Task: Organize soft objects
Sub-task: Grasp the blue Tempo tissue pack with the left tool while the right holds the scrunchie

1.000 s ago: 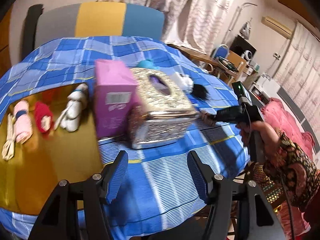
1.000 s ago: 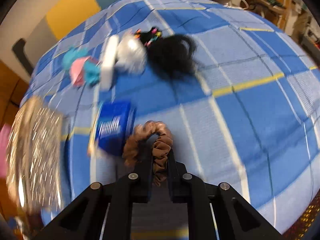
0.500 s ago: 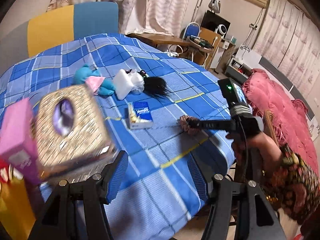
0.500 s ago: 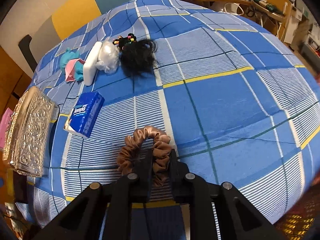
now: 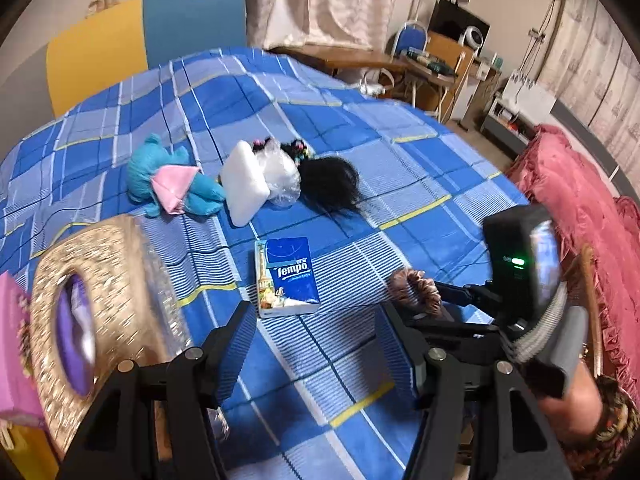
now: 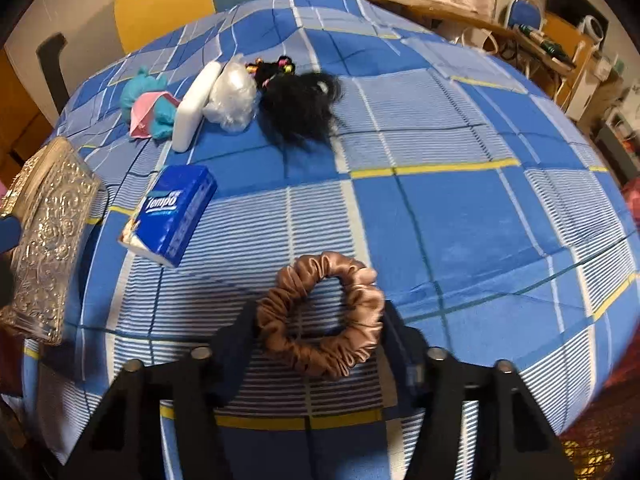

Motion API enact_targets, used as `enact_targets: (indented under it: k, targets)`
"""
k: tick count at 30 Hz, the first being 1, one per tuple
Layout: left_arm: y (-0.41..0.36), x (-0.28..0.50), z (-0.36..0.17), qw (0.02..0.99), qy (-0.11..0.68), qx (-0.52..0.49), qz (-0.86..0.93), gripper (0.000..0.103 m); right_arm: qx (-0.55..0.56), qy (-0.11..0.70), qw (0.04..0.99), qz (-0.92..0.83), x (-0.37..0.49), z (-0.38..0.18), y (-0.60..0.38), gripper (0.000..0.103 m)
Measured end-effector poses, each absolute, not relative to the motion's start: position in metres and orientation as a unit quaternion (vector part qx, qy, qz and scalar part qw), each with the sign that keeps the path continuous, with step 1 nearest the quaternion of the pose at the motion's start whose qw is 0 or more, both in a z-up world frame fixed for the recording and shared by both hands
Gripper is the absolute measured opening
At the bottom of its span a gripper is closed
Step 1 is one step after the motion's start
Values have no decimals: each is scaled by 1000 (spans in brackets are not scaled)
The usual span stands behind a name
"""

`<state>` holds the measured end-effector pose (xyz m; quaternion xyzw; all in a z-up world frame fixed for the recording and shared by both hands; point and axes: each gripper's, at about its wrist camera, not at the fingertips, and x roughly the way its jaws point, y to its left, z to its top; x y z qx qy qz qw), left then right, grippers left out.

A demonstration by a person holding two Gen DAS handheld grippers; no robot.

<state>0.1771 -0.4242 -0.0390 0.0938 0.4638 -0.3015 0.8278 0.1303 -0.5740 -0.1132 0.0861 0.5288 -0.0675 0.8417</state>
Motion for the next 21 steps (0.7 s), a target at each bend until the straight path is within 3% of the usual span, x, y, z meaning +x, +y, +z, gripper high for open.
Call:
enact_targets:
  k: [1,4,15,17,21]
  targets:
    - [-430,183,-43,824,471,98,-300,62,98,531,840,-63,130,-112,-577,23]
    - [-444,194,-53,818,486,113,-288,62,135,533,834,-51,125,-109,-585,21]
    - [-482,234,-104,803,526,168,-224,63,202,500,840,-56,119,-93,-606,21]
    - [-484,235,-109,806,523,176,-215,68,212,497,840,-55,118,-91,-608,21]
    - [-482,239,-115,807,526,171,-207,68,221,492,840,-53,118,-90,-610,21]
